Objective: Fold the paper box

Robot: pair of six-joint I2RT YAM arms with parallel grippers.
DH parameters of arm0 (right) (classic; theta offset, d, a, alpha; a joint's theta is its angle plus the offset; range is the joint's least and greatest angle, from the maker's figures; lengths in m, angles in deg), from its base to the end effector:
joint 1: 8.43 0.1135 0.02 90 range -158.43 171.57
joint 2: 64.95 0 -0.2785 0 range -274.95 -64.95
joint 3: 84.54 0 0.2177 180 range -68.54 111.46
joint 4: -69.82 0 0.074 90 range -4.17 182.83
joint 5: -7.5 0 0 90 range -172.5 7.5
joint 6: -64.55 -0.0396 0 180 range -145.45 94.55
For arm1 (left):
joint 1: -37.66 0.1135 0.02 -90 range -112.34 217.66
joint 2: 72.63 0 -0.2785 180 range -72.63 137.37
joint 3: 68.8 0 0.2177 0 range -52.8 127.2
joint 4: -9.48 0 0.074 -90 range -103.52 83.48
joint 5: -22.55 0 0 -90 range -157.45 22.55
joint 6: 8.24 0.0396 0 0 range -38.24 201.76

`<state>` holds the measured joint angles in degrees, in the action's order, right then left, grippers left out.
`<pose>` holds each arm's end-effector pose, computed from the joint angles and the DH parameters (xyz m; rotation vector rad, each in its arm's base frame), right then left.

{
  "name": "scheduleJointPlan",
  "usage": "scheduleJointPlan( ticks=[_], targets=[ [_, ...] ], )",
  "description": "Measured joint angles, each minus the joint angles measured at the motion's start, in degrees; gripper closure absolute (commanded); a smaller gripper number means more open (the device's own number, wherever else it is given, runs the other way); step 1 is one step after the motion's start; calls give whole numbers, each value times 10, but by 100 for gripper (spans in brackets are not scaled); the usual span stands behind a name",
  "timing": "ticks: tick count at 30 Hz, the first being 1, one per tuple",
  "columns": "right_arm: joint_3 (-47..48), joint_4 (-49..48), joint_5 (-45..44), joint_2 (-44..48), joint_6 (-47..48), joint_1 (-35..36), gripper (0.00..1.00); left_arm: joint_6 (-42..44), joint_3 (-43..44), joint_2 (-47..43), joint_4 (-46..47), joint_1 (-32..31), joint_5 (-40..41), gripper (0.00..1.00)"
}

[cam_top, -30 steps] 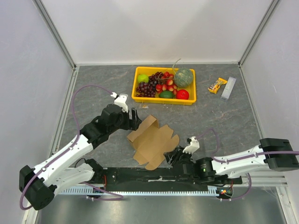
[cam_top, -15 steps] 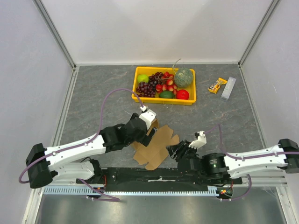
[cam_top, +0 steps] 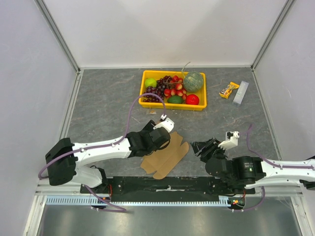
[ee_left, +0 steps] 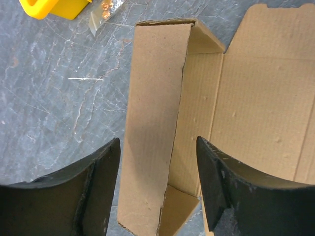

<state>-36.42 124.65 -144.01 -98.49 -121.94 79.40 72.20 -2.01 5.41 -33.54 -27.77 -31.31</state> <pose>0.0374 0.0681 0.2622 0.6759 1.8821 0.9364 0.1201 -0.2065 0.2575 0.8553 2.1241 0.1427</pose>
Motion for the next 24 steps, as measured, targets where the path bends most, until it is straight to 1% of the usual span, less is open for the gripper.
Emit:
scheduleJointPlan(
  ticks=[5, 10, 13, 21, 23, 24],
  targets=[
    [-13, 14, -1, 18, -2, -1, 46, 7, 6, 26, -1, -6, 27, 48],
    [-26, 23, -1, 32, -4, -2, 46, 12, 16, 42, -6, -10, 45, 53],
    [-30, 26, -1, 37, -4, -2, 46, 14, 24, 53, -7, -10, 53, 60],
    [-32, 29, -2, 59, -4, -2, 46, 16, 32, 82, -14, -13, 81, 62],
    [-32, 29, -3, 63, -4, -2, 46, 16, 33, 85, -15, -13, 86, 63],
    [-32, 30, -3, 64, -4, -2, 46, 16, 34, 87, -16, -13, 88, 66]
  ],
)
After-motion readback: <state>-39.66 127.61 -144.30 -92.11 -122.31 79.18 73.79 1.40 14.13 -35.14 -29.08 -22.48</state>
